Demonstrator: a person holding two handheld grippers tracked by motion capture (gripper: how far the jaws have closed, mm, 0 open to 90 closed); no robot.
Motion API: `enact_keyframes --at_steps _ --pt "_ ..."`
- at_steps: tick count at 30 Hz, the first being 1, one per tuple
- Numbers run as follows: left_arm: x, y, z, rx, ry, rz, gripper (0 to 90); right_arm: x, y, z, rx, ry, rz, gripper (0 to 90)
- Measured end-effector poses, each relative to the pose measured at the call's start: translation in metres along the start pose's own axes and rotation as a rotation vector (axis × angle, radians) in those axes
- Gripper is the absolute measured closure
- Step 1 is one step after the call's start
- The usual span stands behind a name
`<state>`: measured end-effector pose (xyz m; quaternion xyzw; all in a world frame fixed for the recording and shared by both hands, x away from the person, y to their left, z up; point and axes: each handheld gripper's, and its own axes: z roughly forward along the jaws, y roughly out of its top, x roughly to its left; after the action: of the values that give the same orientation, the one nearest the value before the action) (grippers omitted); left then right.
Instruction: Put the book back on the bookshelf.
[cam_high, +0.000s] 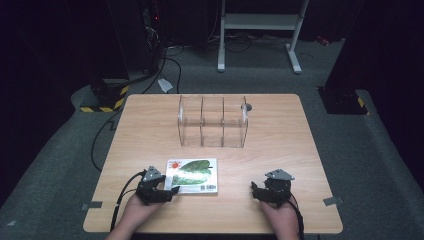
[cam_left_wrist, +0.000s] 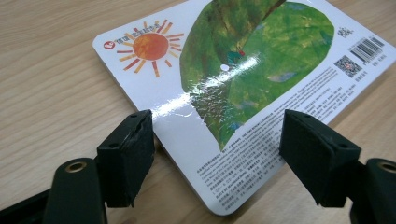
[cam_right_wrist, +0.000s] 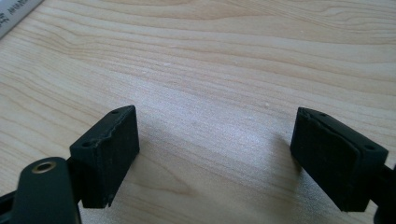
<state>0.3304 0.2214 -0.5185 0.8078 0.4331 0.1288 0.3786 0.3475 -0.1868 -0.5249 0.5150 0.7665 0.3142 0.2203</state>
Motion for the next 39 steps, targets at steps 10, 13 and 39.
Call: enact_keyframes --at_steps 10,13,39 --pt "-0.014 0.0 0.007 -0.026 -0.016 0.027 26.1 0.001 -0.001 -0.002 0.001 0.013 -0.011 15.9" --pt "-0.014 0.001 0.009 -0.033 -0.014 -0.001 25.7 0.002 -0.002 -0.004 0.011 0.015 -0.014 21.4" --pt "-0.012 0.003 0.015 -0.063 0.026 -0.092 28.9 0.106 0.023 0.01 -0.006 0.268 -0.116 24.4"
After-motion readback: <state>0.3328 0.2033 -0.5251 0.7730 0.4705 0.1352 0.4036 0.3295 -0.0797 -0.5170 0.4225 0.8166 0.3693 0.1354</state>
